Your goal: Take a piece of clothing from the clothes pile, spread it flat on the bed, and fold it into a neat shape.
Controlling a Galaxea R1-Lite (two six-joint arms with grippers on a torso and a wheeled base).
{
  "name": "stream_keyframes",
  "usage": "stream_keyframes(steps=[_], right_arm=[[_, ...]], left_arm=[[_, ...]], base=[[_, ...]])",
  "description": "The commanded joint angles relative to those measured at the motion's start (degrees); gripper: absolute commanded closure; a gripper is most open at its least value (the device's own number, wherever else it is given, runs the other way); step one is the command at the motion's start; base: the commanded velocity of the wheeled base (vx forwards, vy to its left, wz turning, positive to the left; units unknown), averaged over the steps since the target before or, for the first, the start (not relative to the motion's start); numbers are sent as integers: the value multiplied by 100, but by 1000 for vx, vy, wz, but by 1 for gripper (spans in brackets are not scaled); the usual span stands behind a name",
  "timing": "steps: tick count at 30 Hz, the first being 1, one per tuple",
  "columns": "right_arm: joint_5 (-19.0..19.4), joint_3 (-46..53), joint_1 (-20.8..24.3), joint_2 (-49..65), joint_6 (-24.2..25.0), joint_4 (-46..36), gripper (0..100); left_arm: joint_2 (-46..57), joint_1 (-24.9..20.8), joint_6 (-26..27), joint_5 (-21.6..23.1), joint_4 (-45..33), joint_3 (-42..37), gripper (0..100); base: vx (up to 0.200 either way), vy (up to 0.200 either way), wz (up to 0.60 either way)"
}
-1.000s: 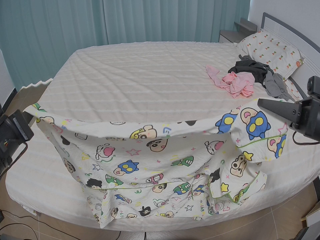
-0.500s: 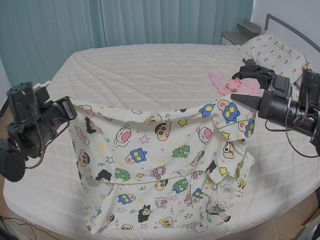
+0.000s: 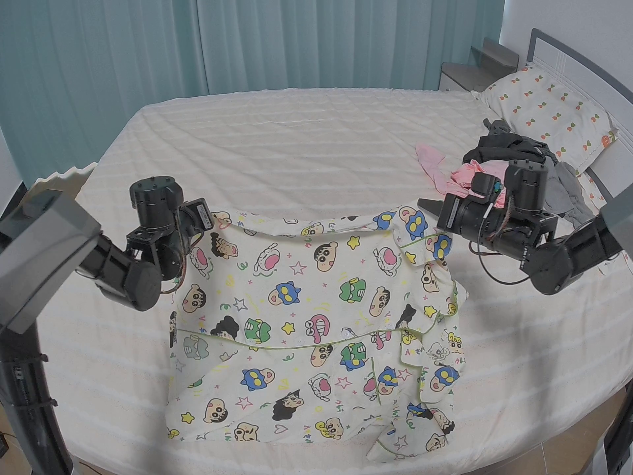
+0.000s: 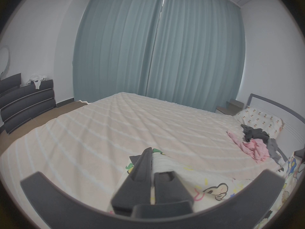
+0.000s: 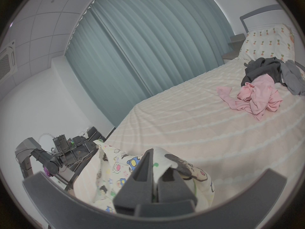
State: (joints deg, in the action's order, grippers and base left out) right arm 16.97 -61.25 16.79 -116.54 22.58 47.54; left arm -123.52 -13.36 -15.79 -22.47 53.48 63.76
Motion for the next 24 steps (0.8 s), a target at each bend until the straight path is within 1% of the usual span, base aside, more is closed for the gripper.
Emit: stream_keyframes(steps=[1, 2, 3, 4, 5, 8, 9, 10, 12, 13, 14, 15, 20, 21, 23, 24], right_arm=[[-502, -1109, -61, -1582, -16, 431, 100], [-546, -1311, -61, -1705, -16, 414, 100], [-546, -1408, -61, -1767, -16, 396, 0], [-546, -1408, -61, -1767, -16, 396, 0], [-563, -1724, -61, -1969, -16, 343, 0], [-660, -2304, -53, -2276, -16, 27, 0], [-660, -2304, -53, -2276, -16, 27, 0], [-792, -2647, -70, -2443, -8, -166, 0], [-836, -2726, -79, -2479, -8, -193, 0], [-1082, -3060, -158, -2637, 36, -219, 0], [-1196, -3183, -202, -2690, 89, -228, 0], [-1196, -3192, -255, -2698, 133, -237, 0], [-1187, -3157, -334, -2786, 317, -492, 0], [-1275, -3245, -369, -2900, 309, -720, 0], [-1398, -3473, -457, -2927, 335, -861, 0], [-1495, -3552, -475, -2962, 317, -949, 0]], left_arm=[[-1702, 237, -3, -276, 57, 1561, 100], [-1834, 264, -3, -276, 13, 1754, 100], [-1896, 273, -3, -276, 5, 1842, 100], [-1896, 273, -3, -276, 5, 1842, 100], [-2098, 308, -3, -276, -48, 2115, 0], [-2405, 343, -12, -276, -198, 2624, 0], [-2405, 343, -12, -276, -198, 2624, 0], [-2581, 387, -3, -293, -215, 2958, 0], [-2625, 396, -3, -293, -224, 3037, 0], [-2810, 457, 5, -408, -294, 3415, 0], [-2880, 501, 5, -504, -373, 3609, 0], [-2906, 536, 5, -522, -409, 3679, 0], [-2915, 624, 5, -539, -400, 3723, 0], [-2898, 633, 5, -583, -391, 3644, 0], [-2827, 651, 5, -627, -391, 3494, 0], [-2687, 668, -3, -627, -382, 3292, 0]], base=[[0, 0, 0], [0, 0, 0], [0, 0, 0], [0, 0, 0], [0, 0, 0], [0, 0, 0], [0, 0, 0], [0, 0, 0], [0, 0, 0], [0, 0, 0], [0, 0, 0], [0, 0, 0], [0, 0, 0], [0, 0, 0], [0, 0, 0], [0, 0, 0]])
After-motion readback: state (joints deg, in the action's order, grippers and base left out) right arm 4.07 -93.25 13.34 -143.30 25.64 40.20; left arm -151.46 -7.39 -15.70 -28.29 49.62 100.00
